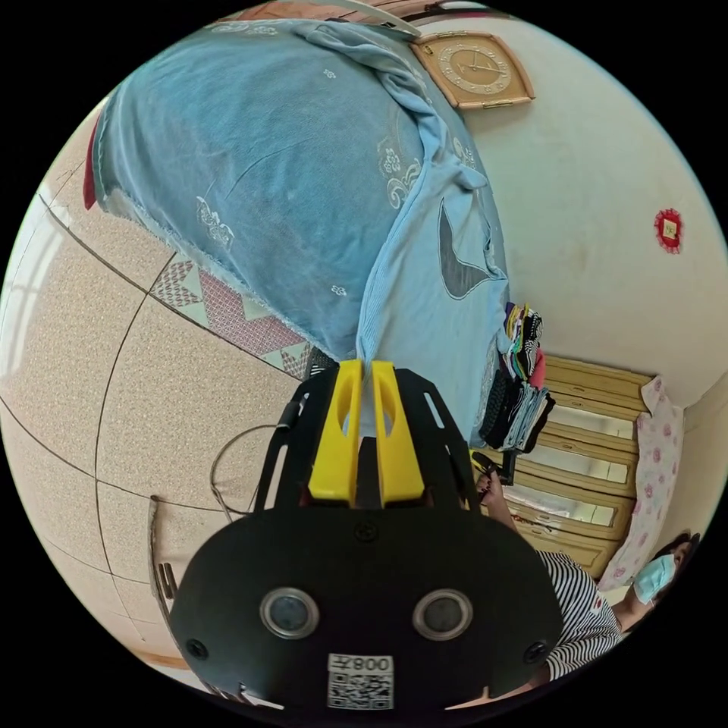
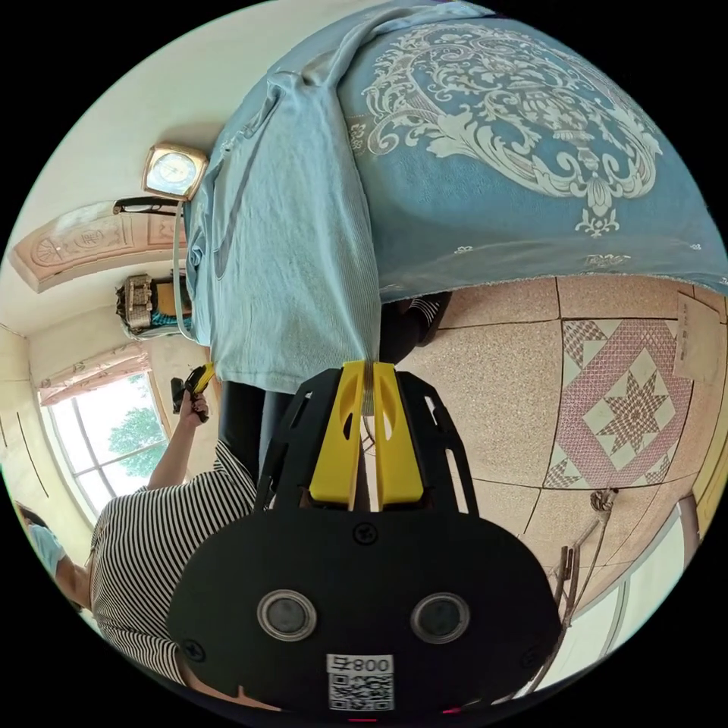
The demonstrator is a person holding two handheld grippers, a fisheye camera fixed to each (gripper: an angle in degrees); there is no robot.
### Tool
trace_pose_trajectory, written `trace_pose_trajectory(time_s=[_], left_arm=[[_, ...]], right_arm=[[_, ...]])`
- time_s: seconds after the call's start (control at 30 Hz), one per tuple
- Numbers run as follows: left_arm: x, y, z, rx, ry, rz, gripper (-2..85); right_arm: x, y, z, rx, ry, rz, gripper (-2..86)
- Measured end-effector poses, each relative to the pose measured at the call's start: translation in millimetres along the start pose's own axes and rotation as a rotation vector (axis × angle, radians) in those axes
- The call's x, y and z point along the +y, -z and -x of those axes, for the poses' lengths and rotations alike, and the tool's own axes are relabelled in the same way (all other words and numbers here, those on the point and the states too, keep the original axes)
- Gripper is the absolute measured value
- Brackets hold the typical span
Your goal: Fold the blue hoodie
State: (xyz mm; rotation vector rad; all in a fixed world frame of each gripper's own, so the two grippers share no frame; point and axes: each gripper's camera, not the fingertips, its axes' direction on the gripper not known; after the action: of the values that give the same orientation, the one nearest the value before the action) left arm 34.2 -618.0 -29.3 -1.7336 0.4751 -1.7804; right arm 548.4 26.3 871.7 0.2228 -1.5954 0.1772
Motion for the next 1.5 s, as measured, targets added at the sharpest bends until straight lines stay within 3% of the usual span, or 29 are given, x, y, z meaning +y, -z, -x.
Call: trace_pose_trajectory(time_s=[0.3, 0.53, 0.9, 1.1, 1.37, 1.5], left_arm=[[-19.8, 19.3, -13.3, -0.107, 0.067, -0.06, 4.9], [-102.2, 9.0, -103.9, -0.131, -0.118, -0.068, 7.6], [-296.0, -122.5, -348.7, -0.175, -0.568, -0.02, 10.6], [-362.8, -174.0, -436.2, -0.385, -0.702, -0.047, 12.4], [-406.4, -230.9, -468.9, -0.566, -0.698, 0.012, 8.5], [-404.6, -231.0, -480.6, -0.617, -0.701, -0.011, 4.5]], right_arm=[[-17.3, -24.0, -32.2, -0.176, -0.084, -0.02, 1.6], [-58.4, 13.4, -6.8, -0.142, -0.055, -0.22, 1.7], [-336.9, -27.2, 277.4, 0.249, 0.587, -0.236, 5.5], [-421.6, -129.6, 403.4, 0.615, 0.944, -0.157, 6.9], [-450.3, -260.6, 448.0, 0.921, 1.155, -0.12, 5.1], [-447.2, -261.2, 448.2, 0.926, 1.173, -0.171, 1.8]])
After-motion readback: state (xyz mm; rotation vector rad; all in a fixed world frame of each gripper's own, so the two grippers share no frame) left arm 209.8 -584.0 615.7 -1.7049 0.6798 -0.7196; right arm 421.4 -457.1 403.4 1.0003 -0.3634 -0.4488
